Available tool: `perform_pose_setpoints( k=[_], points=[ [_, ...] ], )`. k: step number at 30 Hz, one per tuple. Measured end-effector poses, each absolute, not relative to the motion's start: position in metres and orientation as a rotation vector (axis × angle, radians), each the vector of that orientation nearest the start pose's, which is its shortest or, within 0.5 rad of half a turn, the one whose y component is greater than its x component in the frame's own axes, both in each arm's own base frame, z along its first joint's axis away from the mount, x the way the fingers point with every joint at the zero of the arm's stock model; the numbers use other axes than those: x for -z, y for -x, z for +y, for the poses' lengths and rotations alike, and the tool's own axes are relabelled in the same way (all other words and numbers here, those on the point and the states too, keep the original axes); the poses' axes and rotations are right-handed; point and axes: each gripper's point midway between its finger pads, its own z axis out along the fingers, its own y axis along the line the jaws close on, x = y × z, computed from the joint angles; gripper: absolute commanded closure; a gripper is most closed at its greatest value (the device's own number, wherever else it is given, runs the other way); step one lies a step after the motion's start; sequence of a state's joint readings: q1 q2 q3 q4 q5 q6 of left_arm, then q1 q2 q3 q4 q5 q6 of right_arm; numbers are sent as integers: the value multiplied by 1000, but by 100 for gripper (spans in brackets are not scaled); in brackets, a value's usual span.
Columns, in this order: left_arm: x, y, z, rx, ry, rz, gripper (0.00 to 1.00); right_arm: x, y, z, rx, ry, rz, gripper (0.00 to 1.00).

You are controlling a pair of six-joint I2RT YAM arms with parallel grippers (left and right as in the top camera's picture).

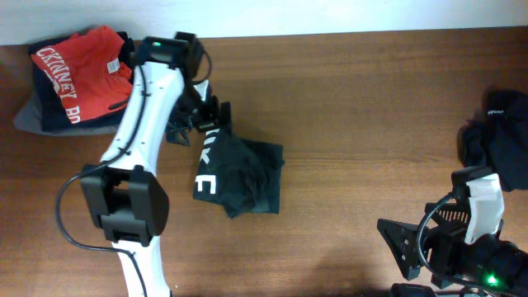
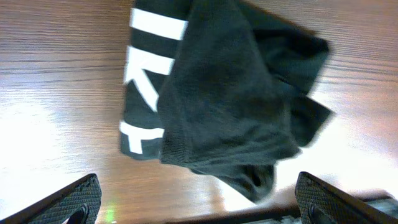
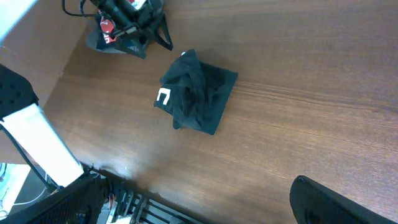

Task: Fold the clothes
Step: 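Lower the left gripper to the bundle's left edge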

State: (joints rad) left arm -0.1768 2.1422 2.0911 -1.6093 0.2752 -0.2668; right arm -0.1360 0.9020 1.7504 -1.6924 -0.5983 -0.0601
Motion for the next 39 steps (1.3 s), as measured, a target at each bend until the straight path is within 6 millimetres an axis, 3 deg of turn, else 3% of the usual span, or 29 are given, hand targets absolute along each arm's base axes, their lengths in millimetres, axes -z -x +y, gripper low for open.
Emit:
perform_pose_setpoints(
  k=[5, 10, 21, 39],
  points=[
    [-148, -381, -98, 565, 259, 3233, 1, -383, -129, 80, -619, 182, 2306, 1],
    [-134, -373, -85, 617, 343, 3273, 1, -383, -129, 80, -620, 182, 2306, 1],
    [-77, -351, -103, 766, 372, 3343, 1, -383, -129, 80, -619, 182, 2306, 1],
    [-73, -358, -120, 899, 275, 3279, 2, -383, -129, 80, -619, 182, 2306, 1]
  ],
)
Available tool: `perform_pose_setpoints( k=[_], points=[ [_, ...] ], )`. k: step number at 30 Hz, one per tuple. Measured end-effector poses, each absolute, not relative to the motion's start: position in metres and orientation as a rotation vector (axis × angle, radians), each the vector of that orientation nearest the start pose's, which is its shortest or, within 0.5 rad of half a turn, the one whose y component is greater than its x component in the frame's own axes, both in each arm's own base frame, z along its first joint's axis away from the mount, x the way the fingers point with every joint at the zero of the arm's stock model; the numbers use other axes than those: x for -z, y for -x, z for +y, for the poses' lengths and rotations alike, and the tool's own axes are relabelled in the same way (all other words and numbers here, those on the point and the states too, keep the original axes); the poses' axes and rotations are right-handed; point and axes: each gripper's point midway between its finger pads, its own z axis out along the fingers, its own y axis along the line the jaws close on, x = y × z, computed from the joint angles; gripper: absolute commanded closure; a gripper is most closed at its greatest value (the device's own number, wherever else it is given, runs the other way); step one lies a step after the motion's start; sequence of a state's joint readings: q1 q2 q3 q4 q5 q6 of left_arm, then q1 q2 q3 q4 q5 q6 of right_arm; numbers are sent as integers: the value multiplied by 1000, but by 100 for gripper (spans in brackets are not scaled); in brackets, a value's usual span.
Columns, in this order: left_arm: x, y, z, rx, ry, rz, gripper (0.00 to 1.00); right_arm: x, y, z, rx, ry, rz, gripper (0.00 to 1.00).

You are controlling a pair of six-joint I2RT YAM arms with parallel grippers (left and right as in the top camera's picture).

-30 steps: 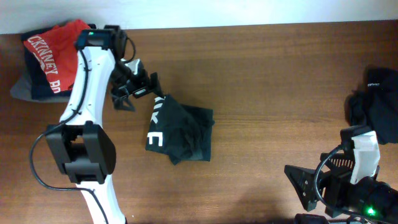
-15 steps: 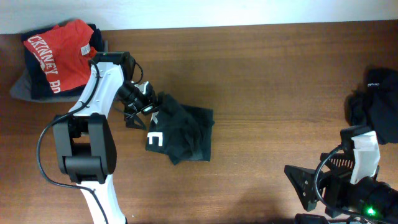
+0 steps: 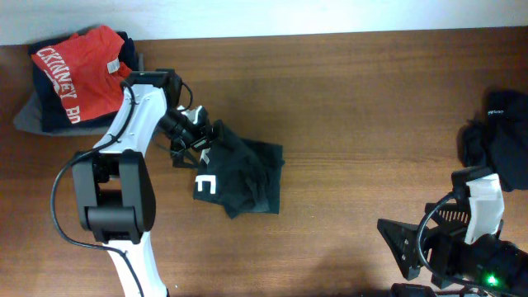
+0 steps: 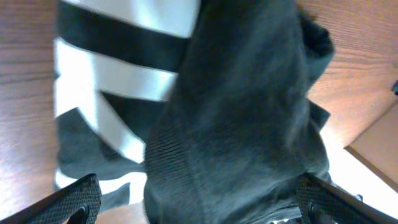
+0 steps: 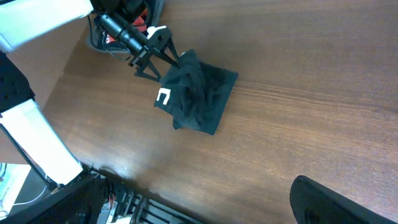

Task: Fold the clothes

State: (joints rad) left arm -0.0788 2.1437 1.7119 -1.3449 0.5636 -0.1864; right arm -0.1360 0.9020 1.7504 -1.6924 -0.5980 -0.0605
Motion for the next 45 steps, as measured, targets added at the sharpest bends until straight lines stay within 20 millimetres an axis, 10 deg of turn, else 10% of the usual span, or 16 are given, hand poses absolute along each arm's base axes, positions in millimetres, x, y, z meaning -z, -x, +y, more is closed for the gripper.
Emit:
perform_pose_setpoints(
  k=[8, 16, 29, 45],
  points=[
    [-73, -358, -137, 929, 191, 3262, 33, -383, -129, 80, -619, 183, 2305, 1],
    [-74, -353, -154, 943, 122, 3271, 99, -383, -129, 80, -620, 182, 2306, 1],
    [-79, -353, -163, 939, 71, 3266, 99, -383, -129, 80, -620, 182, 2306, 1],
    [-88, -343, -253, 934, -372, 3143, 86, -383, -129, 80, -619, 182, 2306, 1]
  ],
)
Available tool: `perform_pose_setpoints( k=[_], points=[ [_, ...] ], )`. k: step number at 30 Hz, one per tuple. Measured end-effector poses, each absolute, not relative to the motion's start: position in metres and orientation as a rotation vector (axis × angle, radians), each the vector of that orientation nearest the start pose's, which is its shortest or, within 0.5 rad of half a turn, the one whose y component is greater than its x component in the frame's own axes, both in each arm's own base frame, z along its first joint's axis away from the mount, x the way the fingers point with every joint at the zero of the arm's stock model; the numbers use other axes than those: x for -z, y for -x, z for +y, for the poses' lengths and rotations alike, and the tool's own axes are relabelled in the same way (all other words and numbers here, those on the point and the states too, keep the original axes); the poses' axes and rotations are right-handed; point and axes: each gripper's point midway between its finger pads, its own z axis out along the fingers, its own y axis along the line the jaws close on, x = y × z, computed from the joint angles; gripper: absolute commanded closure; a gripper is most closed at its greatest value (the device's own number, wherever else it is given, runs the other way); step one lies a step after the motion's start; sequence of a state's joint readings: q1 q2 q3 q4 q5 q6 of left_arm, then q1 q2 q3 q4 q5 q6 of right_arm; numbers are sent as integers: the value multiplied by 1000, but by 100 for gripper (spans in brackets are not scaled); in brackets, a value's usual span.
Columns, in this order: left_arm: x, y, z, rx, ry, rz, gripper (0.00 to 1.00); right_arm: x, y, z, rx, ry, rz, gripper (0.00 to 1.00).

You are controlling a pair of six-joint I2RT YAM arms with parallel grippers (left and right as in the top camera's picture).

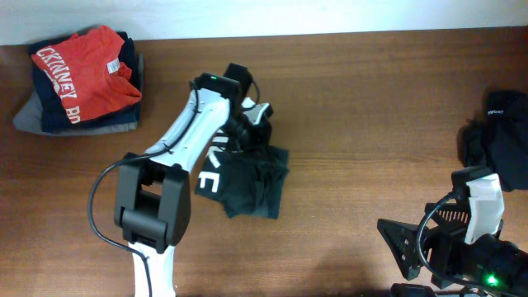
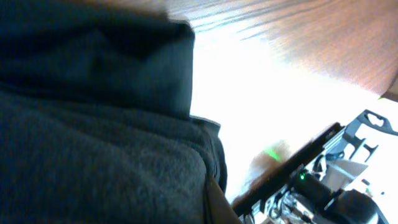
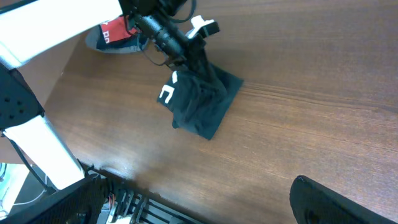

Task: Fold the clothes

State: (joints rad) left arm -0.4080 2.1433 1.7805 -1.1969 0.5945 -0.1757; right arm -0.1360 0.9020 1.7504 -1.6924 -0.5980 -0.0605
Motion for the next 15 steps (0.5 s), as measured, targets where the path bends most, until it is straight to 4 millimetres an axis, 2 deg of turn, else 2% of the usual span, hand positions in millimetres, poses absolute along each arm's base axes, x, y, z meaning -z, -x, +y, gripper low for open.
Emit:
perform_pose_setpoints(
  k=[1, 3, 8, 9, 15],
  points=[
    [-88, -343, -258, 933, -391, 3134, 85, -383, -129, 80, -619, 181, 2306, 1],
    [-87, -343, -263, 917, -410, 3126, 77, -383, -129, 80, -619, 182, 2306, 1],
    [-83, -350, -263, 846, -397, 3107, 14, -383, -129, 80, -619, 182, 2306, 1],
    [-83, -353, -263, 837, -397, 3098, 7, -383, -129, 80, -619, 182, 2306, 1],
    [-83, -360, -267, 845, -397, 3063, 5, -383, -129, 80, -619, 182, 2306, 1]
  ],
)
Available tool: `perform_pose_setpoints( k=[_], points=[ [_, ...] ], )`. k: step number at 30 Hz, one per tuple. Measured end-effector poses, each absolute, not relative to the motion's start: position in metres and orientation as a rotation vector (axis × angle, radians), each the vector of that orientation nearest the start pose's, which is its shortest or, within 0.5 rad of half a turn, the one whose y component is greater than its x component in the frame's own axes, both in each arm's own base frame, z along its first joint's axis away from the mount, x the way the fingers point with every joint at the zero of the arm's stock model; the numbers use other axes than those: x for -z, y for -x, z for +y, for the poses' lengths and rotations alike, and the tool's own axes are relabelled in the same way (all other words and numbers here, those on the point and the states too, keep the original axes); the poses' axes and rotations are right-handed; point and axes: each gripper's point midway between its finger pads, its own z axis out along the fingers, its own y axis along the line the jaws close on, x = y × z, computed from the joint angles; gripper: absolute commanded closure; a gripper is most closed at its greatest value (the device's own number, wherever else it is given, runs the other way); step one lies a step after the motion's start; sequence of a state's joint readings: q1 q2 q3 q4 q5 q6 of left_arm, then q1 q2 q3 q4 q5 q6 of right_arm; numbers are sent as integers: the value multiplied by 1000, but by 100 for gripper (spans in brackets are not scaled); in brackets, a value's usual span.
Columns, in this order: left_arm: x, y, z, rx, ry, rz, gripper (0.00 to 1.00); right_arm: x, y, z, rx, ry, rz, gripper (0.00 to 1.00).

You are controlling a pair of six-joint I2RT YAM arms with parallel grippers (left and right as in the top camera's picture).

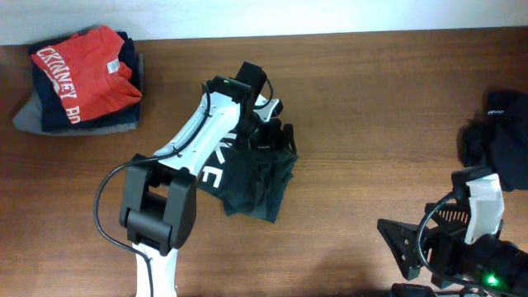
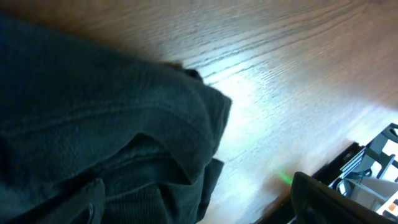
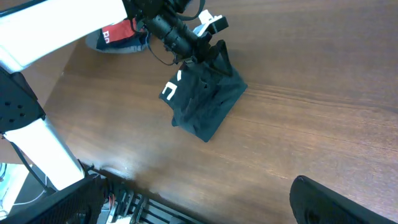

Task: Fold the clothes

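Observation:
A crumpled black garment [image 1: 256, 177] with white lettering lies left of the table's middle, also seen from afar in the right wrist view as the garment [image 3: 205, 102]. My left gripper [image 1: 276, 136] sits low over its upper right corner. In the left wrist view the dark fabric [image 2: 93, 118] fills the left side, and the left gripper [image 2: 199, 202] stands open with folds of cloth between its spread fingers. My right gripper [image 3: 205, 208] is open and holds nothing, parked at the front right [image 1: 412, 247].
A folded stack [image 1: 78, 78] with a red shirt on top sits at the back left corner. A heap of dark clothes [image 1: 503, 140] lies at the right edge. Bare wood [image 1: 379, 124] spans the space between garment and heap.
The left gripper has shifted slightly right and now shows its fingers spread open over the garment's corner. The cloth's right edge lies a little further right and more bunched.
The left gripper was open above the garment's upper left, by the lettering. Then it was low against that left edge. Later it was pressed into the cloth at the upper right, and the garment now lies shifted right, with the gripper open. The right arm stayed parked.

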State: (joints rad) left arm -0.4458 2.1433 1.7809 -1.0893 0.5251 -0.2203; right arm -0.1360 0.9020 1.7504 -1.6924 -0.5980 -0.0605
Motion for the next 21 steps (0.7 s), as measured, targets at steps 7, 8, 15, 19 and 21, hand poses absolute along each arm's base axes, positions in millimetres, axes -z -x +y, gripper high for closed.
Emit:
perform_pose_setpoints(
  k=[7, 8, 15, 19, 21],
  points=[
    [-87, -354, -283, 893, -447, 3041, 5, -383, -129, 80, -620, 182, 2306, 1],
    [-88, -353, -284, 893, -453, 3043, 5, -383, -129, 80, -619, 182, 2306, 1],
    [-123, -351, -274, 780, -562, 3044, 5, -383, -129, 80, -619, 182, 2306, 1],
    [-148, -354, -245, 523, -536, 3053, 1, -383, -129, 80, -619, 182, 2306, 1],
    [-162, -357, -228, 415, -500, 3037, 1, -383, -129, 80, -619, 183, 2305, 1]
  ],
)
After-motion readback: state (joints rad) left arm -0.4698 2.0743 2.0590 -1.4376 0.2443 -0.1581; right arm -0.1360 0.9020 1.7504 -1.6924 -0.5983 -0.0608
